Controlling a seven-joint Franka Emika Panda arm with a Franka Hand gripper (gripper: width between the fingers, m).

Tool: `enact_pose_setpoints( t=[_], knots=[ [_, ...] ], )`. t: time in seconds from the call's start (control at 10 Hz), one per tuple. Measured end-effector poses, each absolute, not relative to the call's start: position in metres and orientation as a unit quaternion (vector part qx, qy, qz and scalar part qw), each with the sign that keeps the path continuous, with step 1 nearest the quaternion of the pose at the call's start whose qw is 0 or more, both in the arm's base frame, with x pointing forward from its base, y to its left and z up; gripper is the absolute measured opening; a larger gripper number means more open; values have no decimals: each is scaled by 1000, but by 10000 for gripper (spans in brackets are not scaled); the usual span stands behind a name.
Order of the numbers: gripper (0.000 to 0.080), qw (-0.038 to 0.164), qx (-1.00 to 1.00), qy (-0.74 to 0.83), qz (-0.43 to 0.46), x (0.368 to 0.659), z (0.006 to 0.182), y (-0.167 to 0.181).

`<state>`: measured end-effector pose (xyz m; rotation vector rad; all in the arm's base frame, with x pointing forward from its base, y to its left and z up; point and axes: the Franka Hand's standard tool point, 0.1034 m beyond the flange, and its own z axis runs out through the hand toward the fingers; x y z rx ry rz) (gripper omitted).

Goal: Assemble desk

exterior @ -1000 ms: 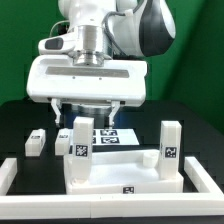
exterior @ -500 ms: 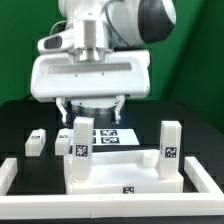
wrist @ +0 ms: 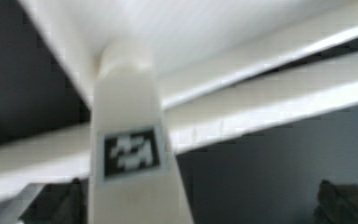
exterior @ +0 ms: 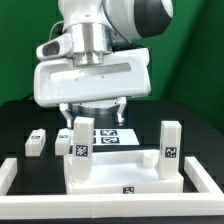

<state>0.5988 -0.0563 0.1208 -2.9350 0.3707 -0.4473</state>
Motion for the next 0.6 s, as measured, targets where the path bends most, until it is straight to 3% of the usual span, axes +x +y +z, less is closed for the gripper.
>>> enact_pose_setpoints(
  t=[0.1,0.4,0.6],
  knots=[
    [649,78,-980,122,-134,601,122,-63],
    [649,120,-984,126,-34,601,122,-59],
    [649,116,-984,125,-41,603,121,-60]
  ],
)
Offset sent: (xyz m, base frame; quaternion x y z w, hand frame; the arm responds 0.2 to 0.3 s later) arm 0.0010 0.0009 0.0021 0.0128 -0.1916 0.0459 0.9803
